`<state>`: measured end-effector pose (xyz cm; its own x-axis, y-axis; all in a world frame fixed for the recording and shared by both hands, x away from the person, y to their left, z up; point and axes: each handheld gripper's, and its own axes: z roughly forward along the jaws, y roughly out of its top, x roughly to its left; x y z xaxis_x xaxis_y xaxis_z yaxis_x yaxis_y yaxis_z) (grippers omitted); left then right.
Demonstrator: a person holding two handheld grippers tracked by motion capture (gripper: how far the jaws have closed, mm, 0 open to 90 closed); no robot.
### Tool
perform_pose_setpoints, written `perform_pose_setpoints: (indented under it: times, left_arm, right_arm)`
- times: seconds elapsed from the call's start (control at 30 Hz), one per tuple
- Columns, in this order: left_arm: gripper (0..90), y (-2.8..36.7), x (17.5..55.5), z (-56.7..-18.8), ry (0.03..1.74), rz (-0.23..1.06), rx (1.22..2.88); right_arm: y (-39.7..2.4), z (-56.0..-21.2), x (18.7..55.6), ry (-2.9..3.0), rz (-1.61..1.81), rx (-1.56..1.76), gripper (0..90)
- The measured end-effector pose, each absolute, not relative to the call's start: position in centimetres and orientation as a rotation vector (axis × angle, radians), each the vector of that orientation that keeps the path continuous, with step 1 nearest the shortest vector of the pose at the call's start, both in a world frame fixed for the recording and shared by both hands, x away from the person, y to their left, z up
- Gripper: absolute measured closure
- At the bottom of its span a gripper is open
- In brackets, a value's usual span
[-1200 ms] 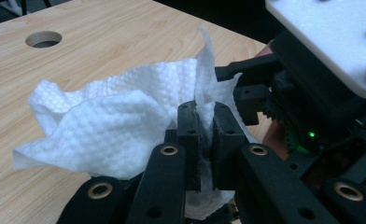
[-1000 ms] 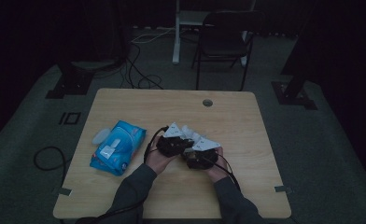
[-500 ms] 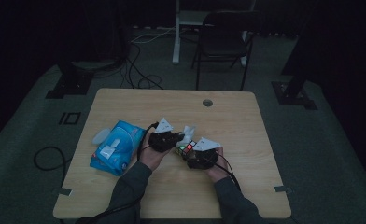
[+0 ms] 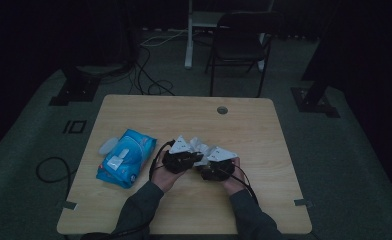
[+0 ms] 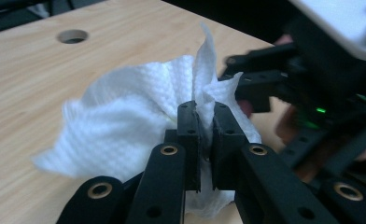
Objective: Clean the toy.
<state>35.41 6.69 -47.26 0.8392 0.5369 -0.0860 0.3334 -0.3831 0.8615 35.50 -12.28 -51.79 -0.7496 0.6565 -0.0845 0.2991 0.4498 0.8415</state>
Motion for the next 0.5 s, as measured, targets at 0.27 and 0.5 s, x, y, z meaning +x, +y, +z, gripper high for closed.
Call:
perform_pose_setpoints:
  times: [0.27,0.5]
  left_arm:
    - [85.4,6.8,35.3,-47.1,0.624,0.254,2.006]
    - [85.4,7.7,36.9,-46.9,0.671,0.267,1.973]
  right_arm:
    - [-12.3,-51.8,35.5,2.302,1.227,0.809,34.4]
    - [-12.1,-51.6,35.2,2.309,1.245,0.776,34.4]
